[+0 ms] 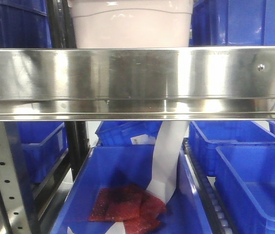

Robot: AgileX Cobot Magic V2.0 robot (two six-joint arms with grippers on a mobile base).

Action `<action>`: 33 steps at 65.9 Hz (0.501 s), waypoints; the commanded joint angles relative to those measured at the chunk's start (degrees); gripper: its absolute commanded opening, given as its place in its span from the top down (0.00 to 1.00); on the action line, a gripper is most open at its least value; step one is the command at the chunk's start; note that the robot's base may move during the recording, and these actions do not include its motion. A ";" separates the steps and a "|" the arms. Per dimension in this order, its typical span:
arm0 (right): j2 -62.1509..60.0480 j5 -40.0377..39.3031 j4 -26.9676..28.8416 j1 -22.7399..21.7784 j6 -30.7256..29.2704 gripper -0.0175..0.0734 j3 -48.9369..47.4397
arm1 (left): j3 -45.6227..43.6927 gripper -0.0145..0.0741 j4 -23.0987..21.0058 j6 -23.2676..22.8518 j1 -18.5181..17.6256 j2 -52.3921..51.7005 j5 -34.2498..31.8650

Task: Grab white bin and place on right shelf
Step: 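Push the bin onto the upper shelf rollers with both grippers, then open both grippers and release the bin on the shelf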

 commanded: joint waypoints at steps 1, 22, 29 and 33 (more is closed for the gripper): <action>-2.57 0.58 1.24 -0.28 -0.57 0.76 -2.36 | -1.92 0.97 -3.87 -0.85 -0.68 -2.22 0.04; -9.88 -14.16 -19.96 3.95 6.44 0.76 -2.21 | -0.13 0.97 25.76 -14.19 -12.79 -11.81 -30.42; -11.11 -18.54 -21.37 4.31 6.45 0.76 -0.63 | 4.40 0.97 27.80 -14.19 -14.37 -14.10 -36.73; -12.19 -20.21 -21.37 4.31 6.45 0.76 1.56 | 8.20 0.97 27.53 -14.19 -14.37 -15.38 -37.42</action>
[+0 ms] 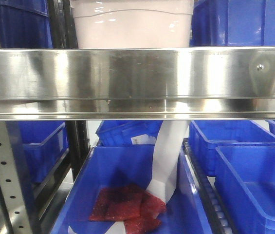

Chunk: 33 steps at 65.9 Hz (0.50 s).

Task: Grab white bin and place on right shelf
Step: 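Open both grippers and release the bin on the shelf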

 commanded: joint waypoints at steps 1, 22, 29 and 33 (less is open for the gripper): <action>-3.44 -5.75 1.15 0.05 0.00 0.76 1.12 | 3.12 0.97 -0.84 -0.47 -0.56 -3.32 -5.44; -19.51 -21.39 1.15 0.05 -11.21 0.76 25.63 | 29.11 0.97 -3.42 -0.47 -0.46 -16.60 -19.07; -27.87 -24.78 1.15 0.05 -11.37 0.76 33.86 | 35.11 0.97 -2.41 -0.25 -0.46 -22.89 -20.62; -33.20 -26.13 1.15 0.05 -11.47 0.76 38.19 | 37.53 0.97 -1.00 -0.25 -0.46 -27.18 -20.62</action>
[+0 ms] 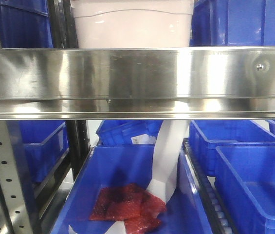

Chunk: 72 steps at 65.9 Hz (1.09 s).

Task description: Grab white bin and place on right shelf

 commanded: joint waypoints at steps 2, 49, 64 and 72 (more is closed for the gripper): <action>-9.03 -5.67 1.27 0.05 -1.09 0.76 4.77 | 2.09 0.97 1.02 -0.06 -0.46 -7.26 -4.06; -50.27 2.71 1.32 0.05 -1.09 0.76 16.83 | 9.53 0.97 0.90 -0.06 -0.46 -37.19 -0.58; -50.27 2.71 1.32 0.05 -1.09 0.76 16.83 | 9.53 0.97 0.90 -0.06 -0.46 -37.19 -0.58; -50.27 2.71 1.32 0.05 -1.09 0.76 16.83 | 9.53 0.97 0.90 -0.06 -0.46 -37.19 -0.58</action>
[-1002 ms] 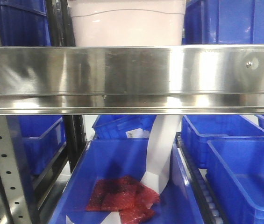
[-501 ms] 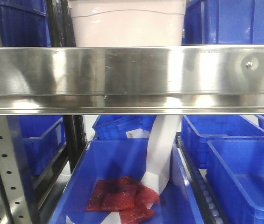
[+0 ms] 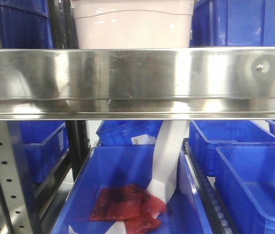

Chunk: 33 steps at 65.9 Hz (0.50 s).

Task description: Grab white bin and place on right shelf

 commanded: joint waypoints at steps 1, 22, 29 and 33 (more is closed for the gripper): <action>-0.04 -3.19 1.21 0.05 -0.53 0.76 -1.45 | -1.55 0.97 -0.42 -0.06 -0.46 0.48 -2.94; -0.04 -9.98 -1.07 -0.12 -0.28 0.76 0.75 | -1.55 0.97 -0.42 -0.06 -0.46 0.48 -2.94; -0.04 -12.68 -16.22 -0.12 9.51 0.76 3.84 | -1.55 0.97 -0.42 -0.06 -0.46 0.48 -2.94; -0.04 -13.01 -28.35 -0.12 22.60 0.76 6.10 | -1.55 0.97 -0.42 -0.06 -0.46 0.48 -2.94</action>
